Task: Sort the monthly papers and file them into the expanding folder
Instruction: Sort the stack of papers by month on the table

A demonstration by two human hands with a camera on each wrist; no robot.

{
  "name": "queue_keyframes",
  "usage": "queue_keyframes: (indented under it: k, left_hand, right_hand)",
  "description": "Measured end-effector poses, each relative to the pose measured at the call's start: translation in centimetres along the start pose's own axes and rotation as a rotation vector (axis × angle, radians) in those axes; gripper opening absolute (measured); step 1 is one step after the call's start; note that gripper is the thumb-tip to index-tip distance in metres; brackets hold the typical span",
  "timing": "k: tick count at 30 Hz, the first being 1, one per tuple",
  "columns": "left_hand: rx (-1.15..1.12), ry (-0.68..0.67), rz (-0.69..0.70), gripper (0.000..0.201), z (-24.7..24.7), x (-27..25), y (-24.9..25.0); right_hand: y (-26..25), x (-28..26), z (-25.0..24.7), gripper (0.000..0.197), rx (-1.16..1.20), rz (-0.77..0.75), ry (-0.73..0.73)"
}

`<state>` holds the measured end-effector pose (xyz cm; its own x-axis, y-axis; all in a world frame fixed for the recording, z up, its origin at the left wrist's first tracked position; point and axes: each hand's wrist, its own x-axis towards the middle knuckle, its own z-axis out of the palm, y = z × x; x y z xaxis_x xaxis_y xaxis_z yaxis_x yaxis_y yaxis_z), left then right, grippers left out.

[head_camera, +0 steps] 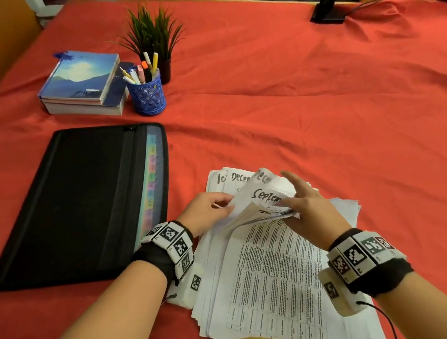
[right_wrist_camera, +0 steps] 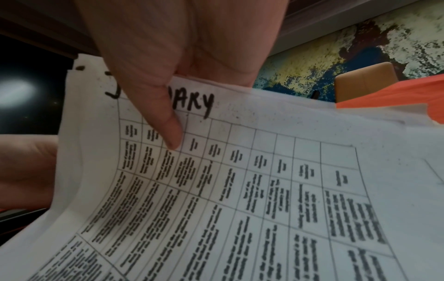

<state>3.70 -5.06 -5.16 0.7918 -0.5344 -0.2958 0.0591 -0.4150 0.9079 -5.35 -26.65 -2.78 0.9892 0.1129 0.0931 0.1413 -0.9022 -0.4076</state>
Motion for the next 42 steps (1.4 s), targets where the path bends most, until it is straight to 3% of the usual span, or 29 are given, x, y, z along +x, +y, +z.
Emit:
queue_keyframes:
  k: [3, 5, 9, 11, 12, 13, 16, 19, 22, 27, 30, 37, 40, 42]
  left_hand:
    - [-0.136, -0.104, -0.111, 0.039, 0.0, -0.4, 0.5]
    - [-0.129, -0.018, -0.132, 0.047, -0.1, -0.1, 0.1]
    - [-0.002, 0.173, -0.114, 0.016, 0.2, 0.9, -1.1]
    - [0.042, 0.145, -0.169, 0.005, 0.6, 1.3, -1.3]
    - [0.05, 0.137, -0.178, 0.016, 0.6, 1.2, -1.0]
    - [0.068, 0.123, -0.155, 0.024, 0.7, 1.3, -1.2]
    - [0.07, 0.047, -0.069, 0.012, 0.5, 0.8, -0.5]
    - [-0.012, -0.035, -0.113, 0.023, 0.4, 0.4, 0.4]
    - [-0.073, -0.09, -0.16, 0.022, 0.1, 0.1, 1.0]
    - [0.073, 0.263, -0.157, 0.013, 0.0, 1.5, 0.0]
    - [0.092, 0.256, -0.203, 0.03, -0.1, 1.8, -0.1]
    - [0.016, 0.252, -0.02, 0.019, -0.3, 1.4, -0.3]
    - [-0.005, 0.18, 0.04, 0.019, -0.4, 0.9, -0.3]
    - [-0.012, 0.123, 0.008, 0.015, -0.6, 0.6, -0.3]
  right_hand:
    - [0.4, 0.2, -0.2, 0.035, 0.01, -0.019, -0.043]
    - [0.3, 0.3, -0.5, 0.033, 0.012, -0.054, -0.054]
    - [-0.4, 0.4, -0.8, 0.032, -0.009, -0.119, -0.054]
    - [-0.3, 0.3, -0.7, 0.032, -0.032, -0.117, -0.036]
    - [-0.3, 0.3, -0.6, 0.033, -0.059, -0.114, -0.016]
    - [-0.3, 0.3, -0.5, 0.033, -0.096, -0.112, 0.015]
    - [-0.2, 0.4, -0.5, 0.035, -0.167, -0.106, 0.082]
    - [-0.1, 0.5, -0.6, 0.035, -0.149, -0.109, 0.046]
    - [-0.1, 0.6, -0.6, 0.036, -0.089, -0.122, 0.009]
    - [-0.2, 0.5, -0.4, 0.036, 0.021, -0.143, 0.039]
    - [-0.3, 0.2, -0.3, 0.033, 0.061, -0.113, 0.056]
    - [-0.1, 0.2, -0.2, 0.035, 0.086, -0.097, 0.057]
    - [0.0, 0.4, 0.0, 0.038, 0.071, -0.091, 0.039]
    - [0.1, 0.5, 0.1, 0.039, 0.08, -0.081, 0.017]
